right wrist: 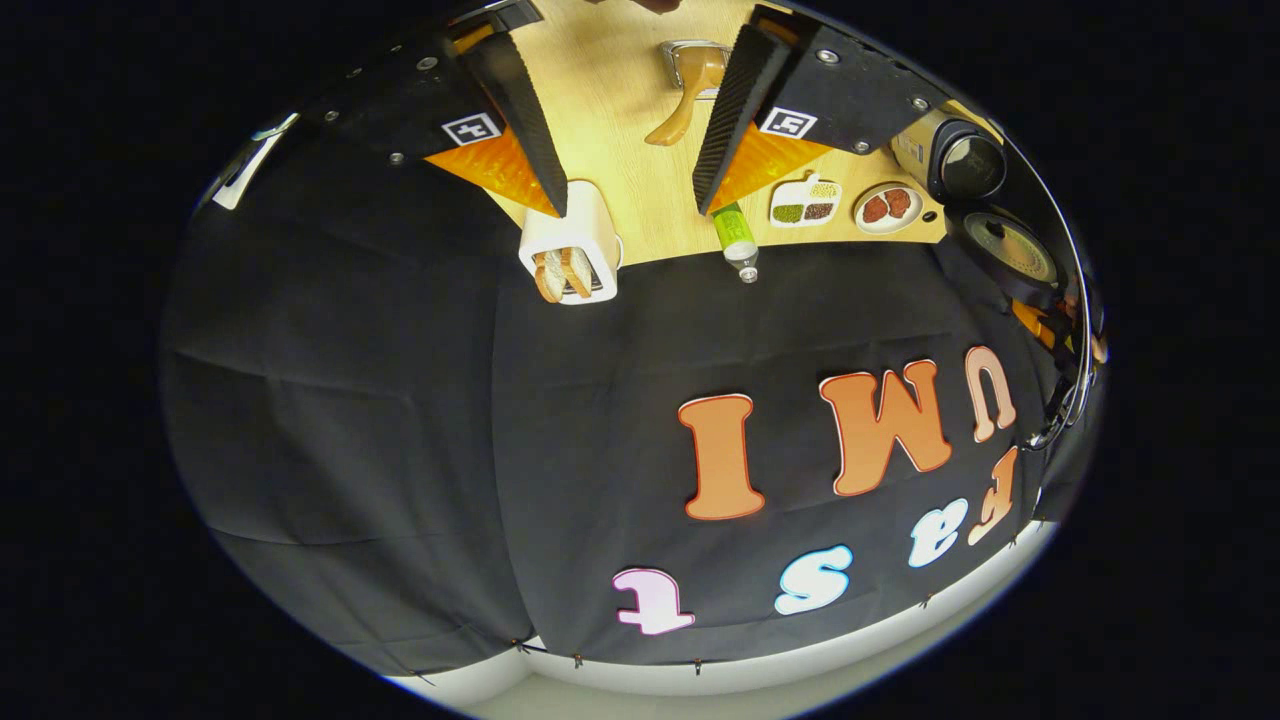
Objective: Close the left gripper, press the button to open the rice cooker; take a wooden spoon from the chopstick holder with the right hand, scoop a spoonful of rice and pour it into the rice cooker, then put the wooden spoon back into the chopstick holder.
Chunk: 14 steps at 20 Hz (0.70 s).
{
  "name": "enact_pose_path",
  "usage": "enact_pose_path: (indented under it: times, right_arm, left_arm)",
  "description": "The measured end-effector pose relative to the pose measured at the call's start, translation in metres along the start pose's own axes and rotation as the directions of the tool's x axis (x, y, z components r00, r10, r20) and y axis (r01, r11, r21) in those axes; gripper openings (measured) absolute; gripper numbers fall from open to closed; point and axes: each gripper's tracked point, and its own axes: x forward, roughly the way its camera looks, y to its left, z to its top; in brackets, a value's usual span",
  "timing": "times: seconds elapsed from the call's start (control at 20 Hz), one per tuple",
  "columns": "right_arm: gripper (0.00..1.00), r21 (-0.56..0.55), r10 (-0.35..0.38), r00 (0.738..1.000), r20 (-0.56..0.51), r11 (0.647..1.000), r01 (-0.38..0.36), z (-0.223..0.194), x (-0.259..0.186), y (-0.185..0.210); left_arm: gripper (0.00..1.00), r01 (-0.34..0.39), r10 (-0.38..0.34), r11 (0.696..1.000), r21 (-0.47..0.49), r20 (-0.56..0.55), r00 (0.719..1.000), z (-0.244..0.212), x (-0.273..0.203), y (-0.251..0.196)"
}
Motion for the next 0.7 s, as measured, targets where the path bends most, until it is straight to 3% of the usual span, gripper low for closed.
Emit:
enact_pose_path:
  times: [0.1, 0.2, 0.25, 0.3, 0.35, 0.7]
  right_arm:
    - [0.79, -0.01, 0.022, 1.0, -0.001, 1.0, -0.022, 0.0, 0.002, 0.009]
    - [0.79, -0.024, 0.052, 0.999, -0.006, 0.998, -0.052, -0.003, 0.006, 0.021]
    - [0.79, -0.034, 0.065, 0.998, -0.007, 0.997, -0.065, -0.003, 0.008, 0.025]
    - [0.79, -0.041, 0.079, 0.997, -0.011, 0.996, -0.08, -0.004, 0.011, 0.031]
    - [0.79, -0.046, 0.094, 0.995, -0.017, 0.994, -0.094, -0.005, 0.013, 0.036]
    - [0.79, -0.081, 0.22, 0.975, -0.028, 0.972, -0.222, -0.007, 0.023, 0.09]
  left_arm:
    - [0.8, 0.016, -0.015, 1.0, 0.005, -0.12, 0.993, -0.026, 0.003, -0.004]
    - [0.8, 0.048, -0.057, 0.998, -0.05, -0.22, 0.974, -0.054, -0.002, -0.011]
    - [0.88, 0.054, -0.069, 0.996, -0.071, -0.233, 0.97, -0.061, 0.0, -0.011]
    - [0.88, 0.066, -0.084, 0.995, -0.08, -0.253, 0.964, -0.072, -0.003, -0.011]
    - [0.81, 0.072, -0.093, 0.993, -0.089, -0.262, 0.961, -0.081, -0.002, -0.012]
    - [0.82, 0.039, -0.065, 0.997, -0.067, -0.448, 0.892, -0.165, 0.008, -0.012]
